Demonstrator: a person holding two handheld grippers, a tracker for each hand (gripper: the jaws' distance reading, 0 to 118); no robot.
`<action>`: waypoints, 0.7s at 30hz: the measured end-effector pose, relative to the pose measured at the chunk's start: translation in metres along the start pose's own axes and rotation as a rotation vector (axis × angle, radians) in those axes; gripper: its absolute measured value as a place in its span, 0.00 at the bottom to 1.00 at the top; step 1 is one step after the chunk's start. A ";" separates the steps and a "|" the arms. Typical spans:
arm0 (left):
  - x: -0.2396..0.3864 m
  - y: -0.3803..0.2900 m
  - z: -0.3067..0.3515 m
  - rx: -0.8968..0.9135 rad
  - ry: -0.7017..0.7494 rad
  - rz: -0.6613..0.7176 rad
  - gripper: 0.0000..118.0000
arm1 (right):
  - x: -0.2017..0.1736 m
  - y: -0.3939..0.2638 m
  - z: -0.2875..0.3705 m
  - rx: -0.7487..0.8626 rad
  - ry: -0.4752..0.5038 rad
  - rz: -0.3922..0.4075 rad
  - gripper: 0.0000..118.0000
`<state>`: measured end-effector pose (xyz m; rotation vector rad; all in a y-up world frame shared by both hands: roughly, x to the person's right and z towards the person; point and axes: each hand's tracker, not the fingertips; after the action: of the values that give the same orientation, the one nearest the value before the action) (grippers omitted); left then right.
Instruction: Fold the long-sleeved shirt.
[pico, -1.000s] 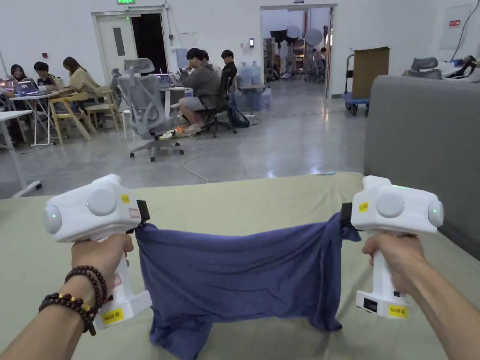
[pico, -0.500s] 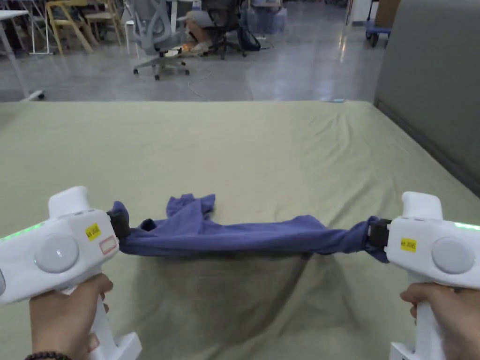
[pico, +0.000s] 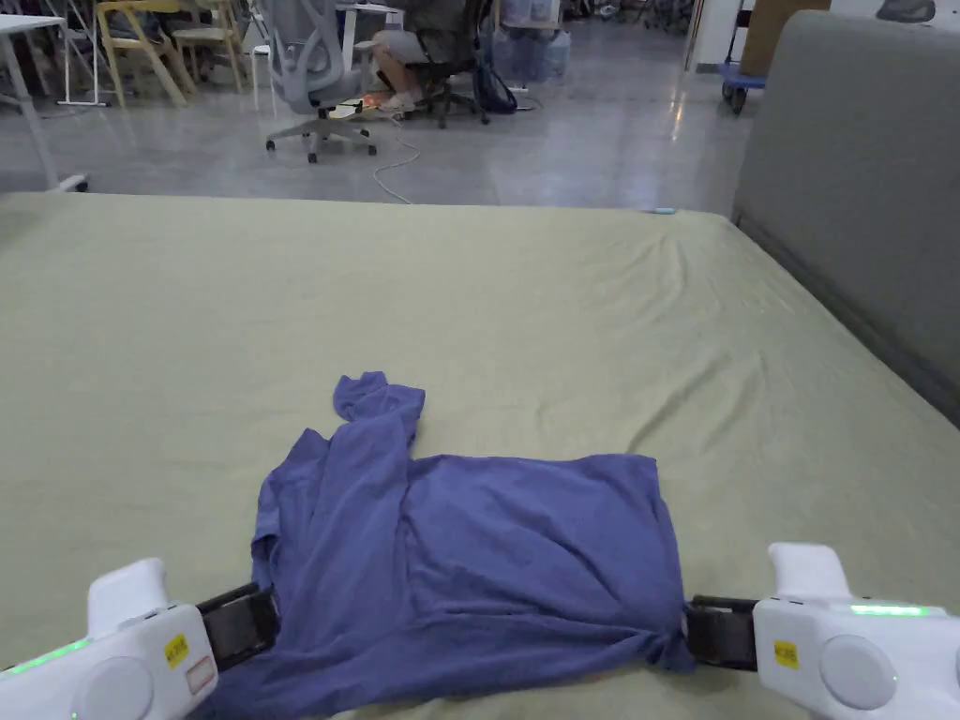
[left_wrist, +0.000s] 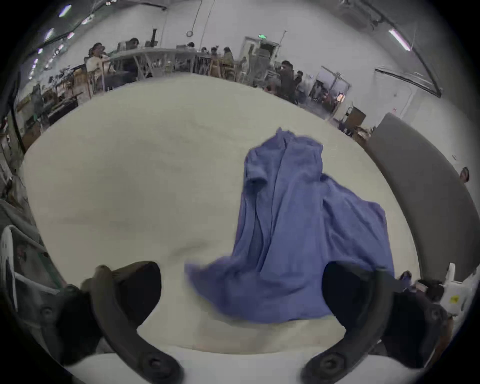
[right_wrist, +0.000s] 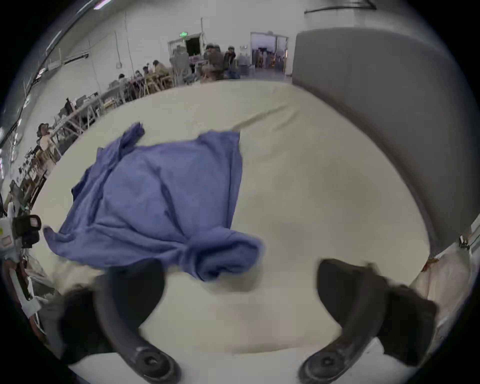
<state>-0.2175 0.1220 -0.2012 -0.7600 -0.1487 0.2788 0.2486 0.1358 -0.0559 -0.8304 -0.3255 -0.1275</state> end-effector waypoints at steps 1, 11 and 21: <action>-0.001 0.006 0.006 0.005 -0.008 0.016 0.96 | 0.001 0.007 0.011 0.037 0.010 -0.014 0.99; 0.041 0.019 0.038 -0.020 -0.080 -0.043 0.00 | -0.021 0.024 0.020 0.034 0.091 0.018 0.00; 0.018 -0.034 -0.072 -0.302 0.182 -0.206 0.77 | -0.027 0.029 -0.006 -0.017 0.129 0.024 0.00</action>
<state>-0.1767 0.0570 -0.2286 -1.0570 -0.0968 -0.0110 0.2312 0.1503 -0.0889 -0.8382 -0.1934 -0.1609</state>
